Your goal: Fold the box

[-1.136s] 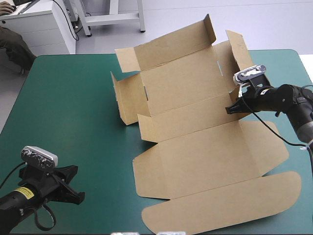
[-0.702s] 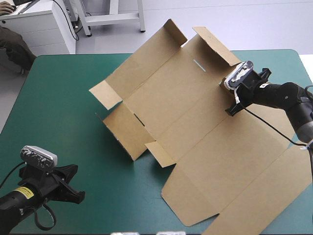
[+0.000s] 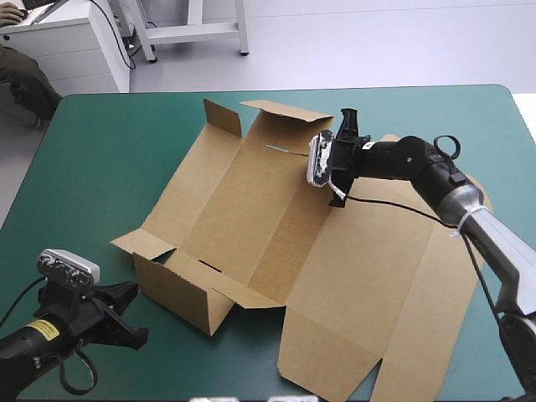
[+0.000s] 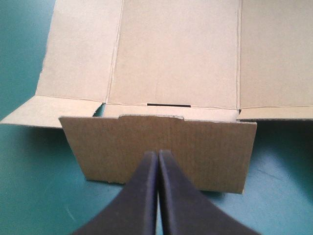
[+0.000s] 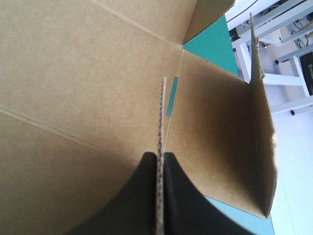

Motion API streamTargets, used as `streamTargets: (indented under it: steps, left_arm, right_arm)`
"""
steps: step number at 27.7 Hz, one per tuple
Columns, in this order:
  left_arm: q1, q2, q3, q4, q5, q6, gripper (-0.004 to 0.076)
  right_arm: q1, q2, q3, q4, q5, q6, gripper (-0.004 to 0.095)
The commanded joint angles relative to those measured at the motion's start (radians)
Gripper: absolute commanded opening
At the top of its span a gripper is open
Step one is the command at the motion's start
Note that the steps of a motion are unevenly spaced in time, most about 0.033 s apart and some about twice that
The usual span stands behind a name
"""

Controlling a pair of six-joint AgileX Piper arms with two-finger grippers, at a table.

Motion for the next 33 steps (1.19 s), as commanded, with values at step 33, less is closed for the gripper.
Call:
streamTargets:
  steps: [33]
  left_arm:
    - [-0.001,0.011,-0.033,-0.037,-0.09,-0.005,-0.0008]
  right_arm:
    - [0.062,0.119,-0.059,0.039,0.163,-0.299,-0.0021]
